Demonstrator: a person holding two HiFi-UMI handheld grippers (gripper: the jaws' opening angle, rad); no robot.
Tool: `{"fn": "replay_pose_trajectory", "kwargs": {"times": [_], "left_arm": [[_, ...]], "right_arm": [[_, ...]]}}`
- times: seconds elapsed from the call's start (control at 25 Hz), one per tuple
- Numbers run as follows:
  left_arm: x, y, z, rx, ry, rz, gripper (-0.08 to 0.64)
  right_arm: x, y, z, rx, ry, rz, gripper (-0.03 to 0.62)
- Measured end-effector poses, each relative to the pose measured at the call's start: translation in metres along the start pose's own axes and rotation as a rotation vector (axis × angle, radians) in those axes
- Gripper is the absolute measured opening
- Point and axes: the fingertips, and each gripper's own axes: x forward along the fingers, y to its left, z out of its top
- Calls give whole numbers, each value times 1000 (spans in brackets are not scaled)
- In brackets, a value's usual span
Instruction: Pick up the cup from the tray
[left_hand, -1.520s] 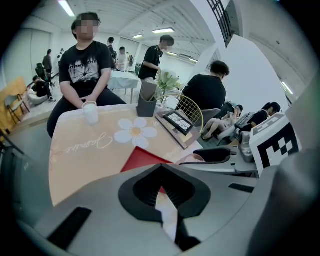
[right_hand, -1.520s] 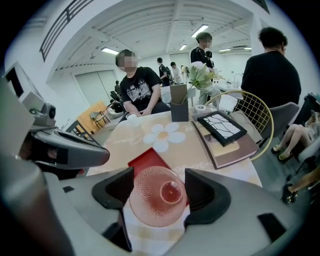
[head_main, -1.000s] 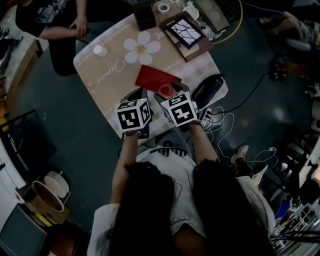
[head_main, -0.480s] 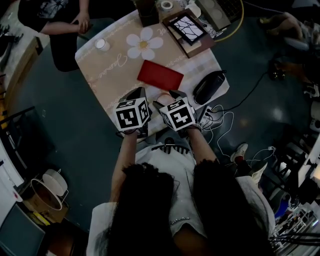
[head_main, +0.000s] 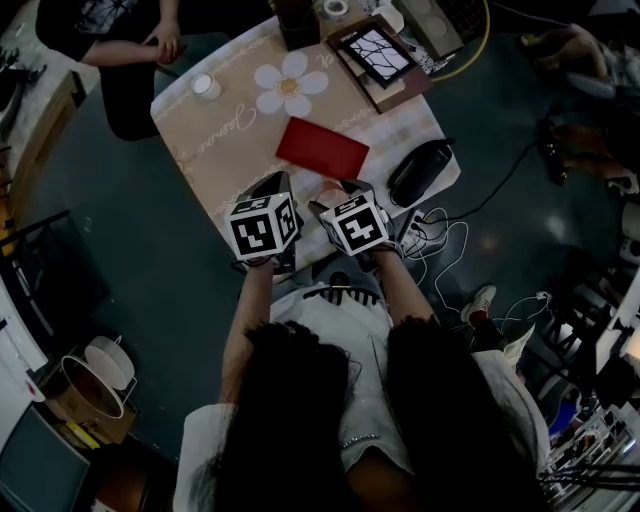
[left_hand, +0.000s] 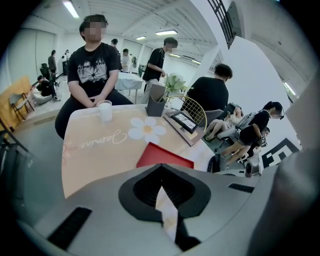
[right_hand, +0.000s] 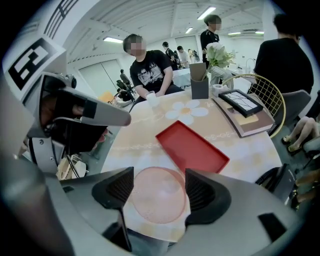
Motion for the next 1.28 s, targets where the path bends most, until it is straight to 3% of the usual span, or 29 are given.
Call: {"fn": "replay_pose_trajectory", "kwargs": {"times": [0.44, 0.68, 1.28], "left_arm": [[-2, 2, -7, -7, 6, 5, 3], [-2, 6, -8, 1, 6, 14, 4], [-23, -1, -5, 15, -45, -35, 4]], "right_arm": [[6, -5, 10, 34, -32, -5, 327], [-5, -1, 27, 58, -140, 33, 327], [-70, 6, 41, 53, -302, 34, 323]]}}
